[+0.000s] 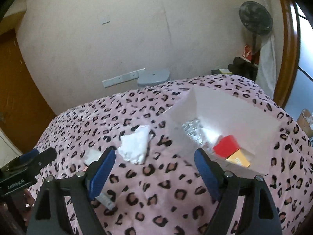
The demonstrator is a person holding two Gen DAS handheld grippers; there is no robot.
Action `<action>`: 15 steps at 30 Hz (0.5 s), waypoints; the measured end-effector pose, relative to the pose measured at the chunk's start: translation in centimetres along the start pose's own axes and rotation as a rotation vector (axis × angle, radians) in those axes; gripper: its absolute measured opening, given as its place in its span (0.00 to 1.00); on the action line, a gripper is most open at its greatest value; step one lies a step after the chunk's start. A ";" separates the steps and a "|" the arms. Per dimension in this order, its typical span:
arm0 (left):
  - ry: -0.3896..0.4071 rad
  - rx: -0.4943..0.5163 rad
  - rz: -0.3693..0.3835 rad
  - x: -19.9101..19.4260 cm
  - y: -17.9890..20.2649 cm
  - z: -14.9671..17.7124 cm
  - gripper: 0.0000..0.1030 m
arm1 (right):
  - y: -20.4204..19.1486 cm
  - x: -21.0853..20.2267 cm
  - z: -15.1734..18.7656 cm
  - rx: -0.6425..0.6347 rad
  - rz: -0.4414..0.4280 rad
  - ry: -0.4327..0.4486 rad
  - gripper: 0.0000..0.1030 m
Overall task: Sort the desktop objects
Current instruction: 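Withdraw both tools from the bag back over the bedspread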
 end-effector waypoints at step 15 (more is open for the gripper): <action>-0.148 -0.123 -0.125 0.9 -12.2 7.7 0.99 | -10.4 2.8 6.0 -0.169 -0.132 -0.077 0.83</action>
Point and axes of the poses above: each gripper's, at about its wrist camera, not at the fingertips, and x roughly the way its jaws point, y to its right, z to its underside, the point moved 2 cm from there along x, roughly the way its jaws point, and after that the axes turned 4 degrees about -x, right-handed, at the moved point
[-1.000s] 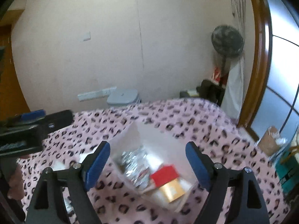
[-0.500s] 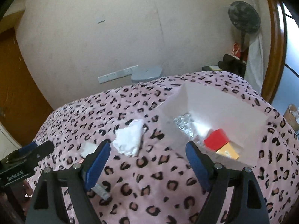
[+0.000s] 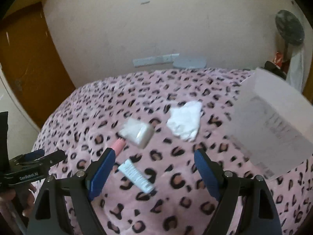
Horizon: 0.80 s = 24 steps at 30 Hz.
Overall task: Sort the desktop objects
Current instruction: 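Withdraw both tools from the bag back over the bedspread, then grasp pink hair roller with left gripper while right gripper grasps white tube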
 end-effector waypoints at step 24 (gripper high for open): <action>-0.230 0.126 0.131 13.8 6.2 -2.1 0.99 | -3.9 10.1 5.0 -0.265 -0.091 -0.172 0.82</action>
Point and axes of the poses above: each gripper's, at about its wrist camera, not at the fingertips, and x roughly the way its jaws point, y to its right, z to its underside, the point moved 2 cm from there along x, roughly the way its jaws point, and after that the axes turned 4 degrees about -x, right-handed, at the moved point
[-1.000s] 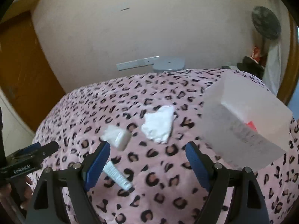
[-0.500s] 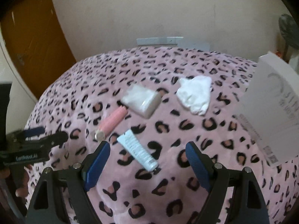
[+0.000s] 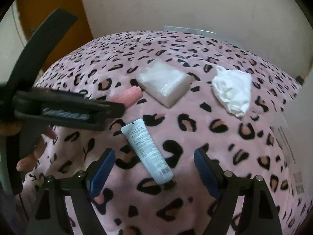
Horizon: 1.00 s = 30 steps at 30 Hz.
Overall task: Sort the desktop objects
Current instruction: 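Grasp pink hair roller with left gripper while right gripper grasps white tube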
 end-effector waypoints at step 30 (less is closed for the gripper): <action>0.038 -0.055 -0.058 2.3 -1.5 0.1 0.30 | 0.8 4.5 1.0 0.105 -0.120 -0.073 0.28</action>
Point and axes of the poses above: each gripper's, at about its wrist camera, not at the fingertips, and x roughly the way its jaws point, y to its right, z to its underside, the point moved 2 cm from there along x, roughly the way its jaws point, and after that the axes turned 4 degrees about -x, right-handed, at the moved point
